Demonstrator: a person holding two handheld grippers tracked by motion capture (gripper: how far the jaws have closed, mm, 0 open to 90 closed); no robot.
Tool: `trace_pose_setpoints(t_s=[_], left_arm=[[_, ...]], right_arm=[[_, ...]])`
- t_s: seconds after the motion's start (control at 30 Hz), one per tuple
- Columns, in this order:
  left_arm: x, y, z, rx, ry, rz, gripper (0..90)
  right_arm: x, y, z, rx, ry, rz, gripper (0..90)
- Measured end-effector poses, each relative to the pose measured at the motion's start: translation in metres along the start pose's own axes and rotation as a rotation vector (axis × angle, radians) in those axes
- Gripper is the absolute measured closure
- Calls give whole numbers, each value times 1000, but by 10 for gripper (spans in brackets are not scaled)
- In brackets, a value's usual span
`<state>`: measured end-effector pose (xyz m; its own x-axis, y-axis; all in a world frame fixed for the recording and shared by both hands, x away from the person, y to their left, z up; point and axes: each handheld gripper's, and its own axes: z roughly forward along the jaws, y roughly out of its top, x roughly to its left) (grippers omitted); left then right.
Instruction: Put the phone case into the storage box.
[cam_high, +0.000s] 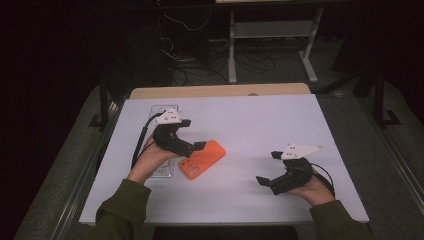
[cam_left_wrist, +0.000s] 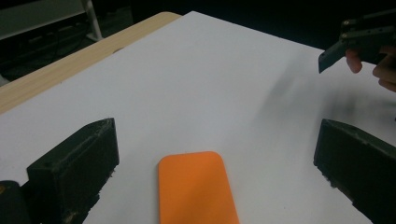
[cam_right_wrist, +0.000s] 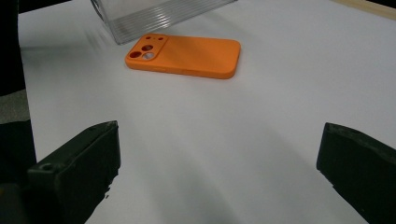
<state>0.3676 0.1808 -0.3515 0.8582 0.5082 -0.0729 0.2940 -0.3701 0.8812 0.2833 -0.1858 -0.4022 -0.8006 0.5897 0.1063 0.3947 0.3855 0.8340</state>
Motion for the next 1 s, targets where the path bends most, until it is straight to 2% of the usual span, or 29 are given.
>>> trace_pose_setpoints(t_s=[0.3,0.6,1.0], left_arm=[[4,4,4,-12,-6,4,0],[8,6,8,-29,-11,-13,0],[7,3,9,-17,4,-6,0]], right_arm=[[-1,-1,-1,1,3,2,0],[-1,-2,0,6,0,-2,0],[-1,-3,-1,5,-1,3,0]])
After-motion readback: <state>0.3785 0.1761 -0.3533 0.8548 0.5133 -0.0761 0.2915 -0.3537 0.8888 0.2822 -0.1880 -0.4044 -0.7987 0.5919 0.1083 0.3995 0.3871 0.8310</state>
